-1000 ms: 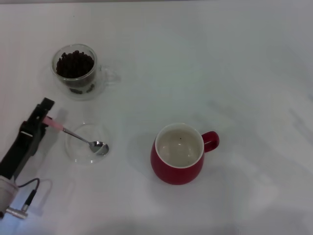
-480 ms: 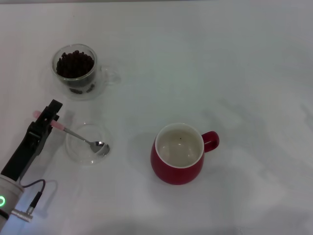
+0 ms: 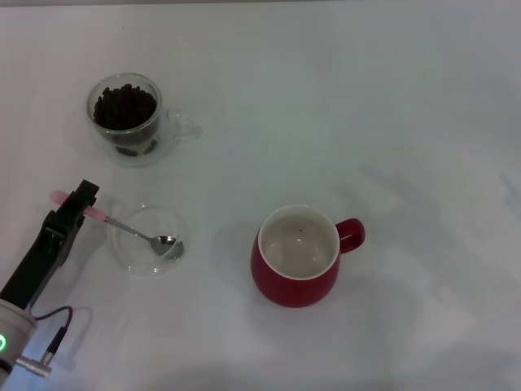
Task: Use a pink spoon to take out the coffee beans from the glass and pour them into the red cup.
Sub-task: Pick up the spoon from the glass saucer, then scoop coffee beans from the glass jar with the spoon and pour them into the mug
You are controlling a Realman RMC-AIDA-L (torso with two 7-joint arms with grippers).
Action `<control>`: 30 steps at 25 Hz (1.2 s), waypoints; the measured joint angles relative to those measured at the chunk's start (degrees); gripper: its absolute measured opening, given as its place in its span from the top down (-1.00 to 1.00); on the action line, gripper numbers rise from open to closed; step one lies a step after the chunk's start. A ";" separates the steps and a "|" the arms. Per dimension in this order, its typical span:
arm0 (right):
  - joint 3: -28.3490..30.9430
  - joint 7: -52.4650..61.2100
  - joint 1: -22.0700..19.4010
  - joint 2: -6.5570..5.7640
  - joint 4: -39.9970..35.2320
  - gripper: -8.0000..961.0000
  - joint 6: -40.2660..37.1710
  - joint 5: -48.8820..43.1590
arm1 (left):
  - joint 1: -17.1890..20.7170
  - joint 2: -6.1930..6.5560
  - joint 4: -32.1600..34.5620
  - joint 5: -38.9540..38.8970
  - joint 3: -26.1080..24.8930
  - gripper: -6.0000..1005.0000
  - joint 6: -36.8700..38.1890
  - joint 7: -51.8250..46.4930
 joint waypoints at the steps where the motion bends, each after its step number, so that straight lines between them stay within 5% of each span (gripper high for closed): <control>1: 0.00 -0.11 -0.01 0.02 0.00 -0.29 -0.01 0.00 | 0.10 0.02 0.09 0.02 0.00 0.45 0.02 0.03; 20: -0.15 -2.84 -0.18 1.26 -1.61 -0.29 -0.02 -0.02 | 1.55 0.84 4.74 0.45 1.60 0.74 7.35 -0.10; 30: -0.52 -2.86 -0.51 2.34 -3.84 -0.29 0.01 -0.52 | 5.70 1.74 28.68 0.68 4.40 0.74 14.51 -12.17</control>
